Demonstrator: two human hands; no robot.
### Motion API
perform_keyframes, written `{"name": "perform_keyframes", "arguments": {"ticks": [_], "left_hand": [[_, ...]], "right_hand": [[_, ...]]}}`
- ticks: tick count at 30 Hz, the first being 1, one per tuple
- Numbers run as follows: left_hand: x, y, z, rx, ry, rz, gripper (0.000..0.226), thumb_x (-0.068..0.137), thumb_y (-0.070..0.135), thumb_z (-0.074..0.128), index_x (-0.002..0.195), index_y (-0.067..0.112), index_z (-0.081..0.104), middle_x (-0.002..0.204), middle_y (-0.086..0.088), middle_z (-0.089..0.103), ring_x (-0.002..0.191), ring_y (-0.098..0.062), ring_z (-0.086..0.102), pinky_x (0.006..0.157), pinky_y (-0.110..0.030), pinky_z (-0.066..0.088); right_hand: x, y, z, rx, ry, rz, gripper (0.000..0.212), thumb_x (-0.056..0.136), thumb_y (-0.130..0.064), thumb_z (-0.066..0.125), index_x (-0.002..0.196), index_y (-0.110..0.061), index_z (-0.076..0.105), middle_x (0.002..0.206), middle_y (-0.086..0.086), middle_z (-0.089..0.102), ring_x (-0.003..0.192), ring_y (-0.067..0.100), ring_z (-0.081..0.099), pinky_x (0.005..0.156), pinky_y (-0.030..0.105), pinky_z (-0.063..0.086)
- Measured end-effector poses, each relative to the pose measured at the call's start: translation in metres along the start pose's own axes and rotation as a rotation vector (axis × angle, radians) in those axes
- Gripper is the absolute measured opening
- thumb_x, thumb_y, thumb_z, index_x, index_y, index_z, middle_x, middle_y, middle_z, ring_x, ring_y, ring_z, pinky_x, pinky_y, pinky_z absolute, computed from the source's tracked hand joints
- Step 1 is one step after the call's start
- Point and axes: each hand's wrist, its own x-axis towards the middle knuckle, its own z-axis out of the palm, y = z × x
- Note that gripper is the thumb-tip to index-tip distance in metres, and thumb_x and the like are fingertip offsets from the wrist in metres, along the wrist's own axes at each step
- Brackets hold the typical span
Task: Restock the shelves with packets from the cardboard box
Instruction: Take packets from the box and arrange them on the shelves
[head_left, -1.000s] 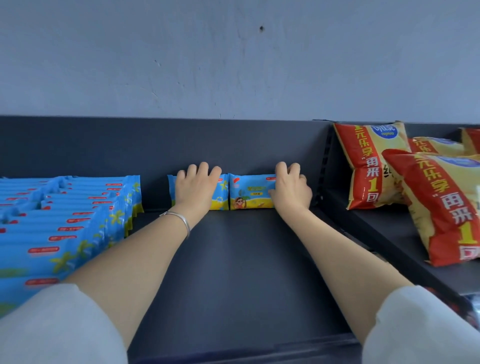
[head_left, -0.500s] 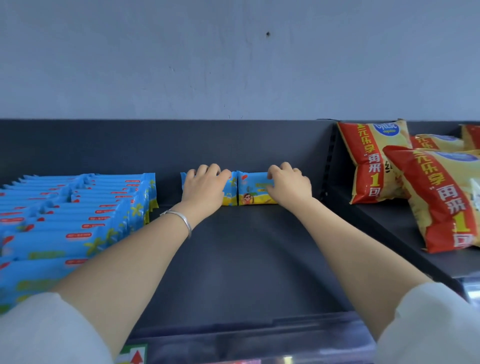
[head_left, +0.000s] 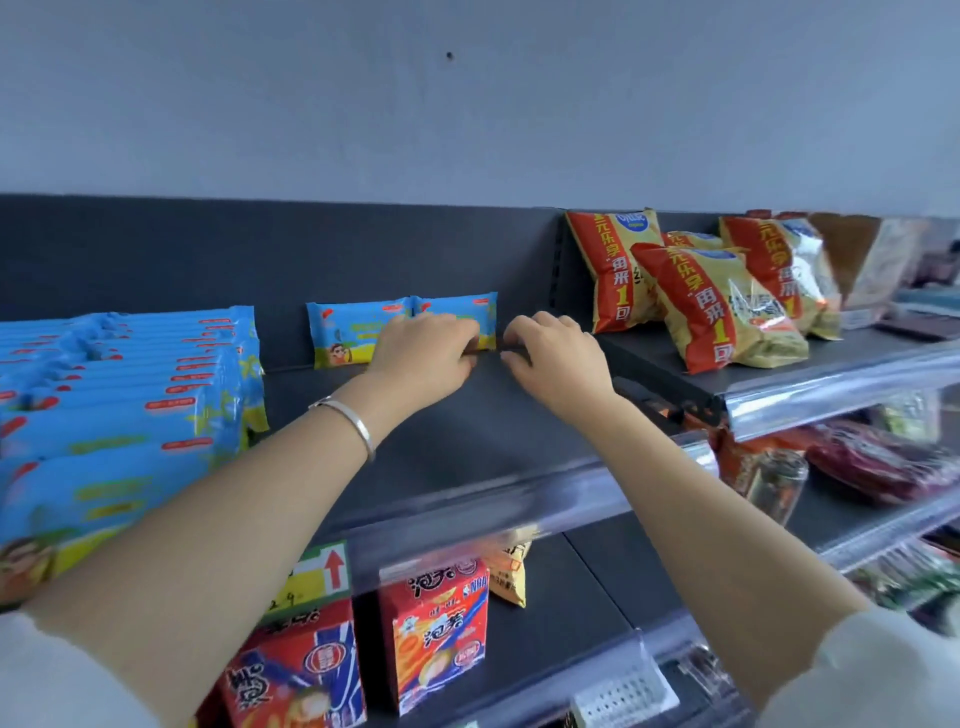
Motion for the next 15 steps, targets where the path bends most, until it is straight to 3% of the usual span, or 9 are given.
{"name": "perform_keyframes", "arguments": {"ticks": [7, 15], "left_hand": [[-0.050, 0.080, 0.001, -0.189, 0.029, 0.298, 0.024, 0.094, 0.031, 0.043, 0.112, 0.022, 0.056, 0.107, 0.000, 0.061, 0.104, -0.025, 0.053, 0.077, -0.034, 0.035], [-0.100, 0.176, 0.028, -0.351, -0.026, 0.515, 0.028, 0.093, 0.028, 0.046, 0.117, 0.018, 0.056, 0.113, -0.003, 0.061, 0.111, -0.028, 0.051, 0.086, -0.037, 0.037]], "right_hand": [[-0.111, 0.024, -0.023, -0.010, 0.136, 0.101, 0.017, 0.087, -0.019, 0.058, 0.101, -0.012, 0.064, 0.099, 0.009, 0.063, 0.091, 0.036, 0.056, 0.068, 0.039, 0.043], [-0.226, 0.076, -0.036, -0.115, 0.089, 0.308, 0.014, 0.088, -0.021, 0.060, 0.098, -0.013, 0.065, 0.096, 0.007, 0.064, 0.088, 0.034, 0.057, 0.067, 0.038, 0.043]]}}
